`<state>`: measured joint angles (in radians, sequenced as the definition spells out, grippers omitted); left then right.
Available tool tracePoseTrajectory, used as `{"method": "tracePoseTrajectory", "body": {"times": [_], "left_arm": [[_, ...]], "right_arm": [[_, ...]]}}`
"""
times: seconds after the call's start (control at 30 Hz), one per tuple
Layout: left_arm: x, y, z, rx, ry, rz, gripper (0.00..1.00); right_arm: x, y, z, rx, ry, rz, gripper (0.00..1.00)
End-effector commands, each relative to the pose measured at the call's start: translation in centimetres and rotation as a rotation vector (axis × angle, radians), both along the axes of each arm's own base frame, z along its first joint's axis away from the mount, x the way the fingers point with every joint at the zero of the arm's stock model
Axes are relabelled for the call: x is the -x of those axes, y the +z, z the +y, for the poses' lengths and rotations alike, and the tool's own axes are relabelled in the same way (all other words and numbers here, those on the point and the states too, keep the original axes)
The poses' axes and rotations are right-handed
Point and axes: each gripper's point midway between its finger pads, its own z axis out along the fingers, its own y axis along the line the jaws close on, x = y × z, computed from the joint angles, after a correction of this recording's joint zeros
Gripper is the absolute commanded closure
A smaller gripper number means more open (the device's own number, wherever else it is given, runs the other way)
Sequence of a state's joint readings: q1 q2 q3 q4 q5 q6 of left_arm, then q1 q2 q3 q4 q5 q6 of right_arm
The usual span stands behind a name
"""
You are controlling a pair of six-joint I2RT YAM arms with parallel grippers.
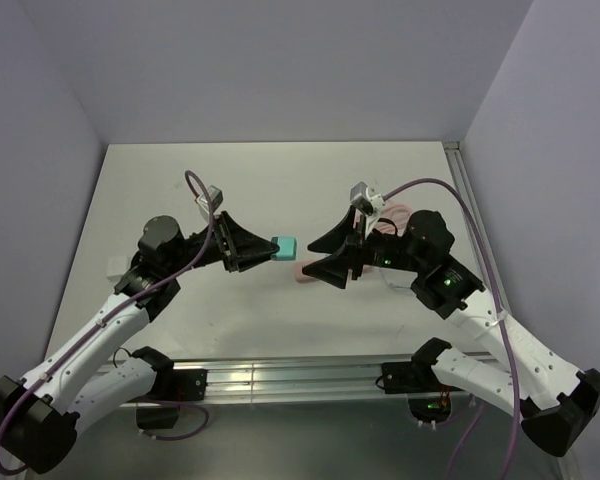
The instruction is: Insert the plug
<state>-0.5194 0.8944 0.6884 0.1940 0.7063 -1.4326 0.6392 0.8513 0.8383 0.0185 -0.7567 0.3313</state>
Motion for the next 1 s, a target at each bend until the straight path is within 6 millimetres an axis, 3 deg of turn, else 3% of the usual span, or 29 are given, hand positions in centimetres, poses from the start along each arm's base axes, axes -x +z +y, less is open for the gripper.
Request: {"method": "tracePoseTrajectory", "body": {"times": [0.0,0.3,0.63,0.73,0.97], "left_arm": [[0.9,1.6,-0.3,0.063,-0.074,0.114,1.0],[1.2,3.0,-0.1,0.068,-0.078,0.075,1.0],[1.2,0.9,-0.1,0.013,-0.081,0.129,0.99],[1.1,0.8,0.0,-0.028,-0.067,0.123,1.0],[1.4,1.2,0.0,-0.001,-0.085,0.112,1.0]], "right_arm": [[-0.6,3.1,-0.1,-0.036,-0.029,-0.206,0.32],[-0.8,2.5,1.2,0.028,0.064,-0.319,0.26],[-0.8,1.6,2.0,0.109,0.128,-0.316,0.26],[-1.2,0.4,2.7,0.174,0.132,-0.3,0.27],[-1.3,-0.4,3.5,0.197,0.13,-0.294,0.3]]}}
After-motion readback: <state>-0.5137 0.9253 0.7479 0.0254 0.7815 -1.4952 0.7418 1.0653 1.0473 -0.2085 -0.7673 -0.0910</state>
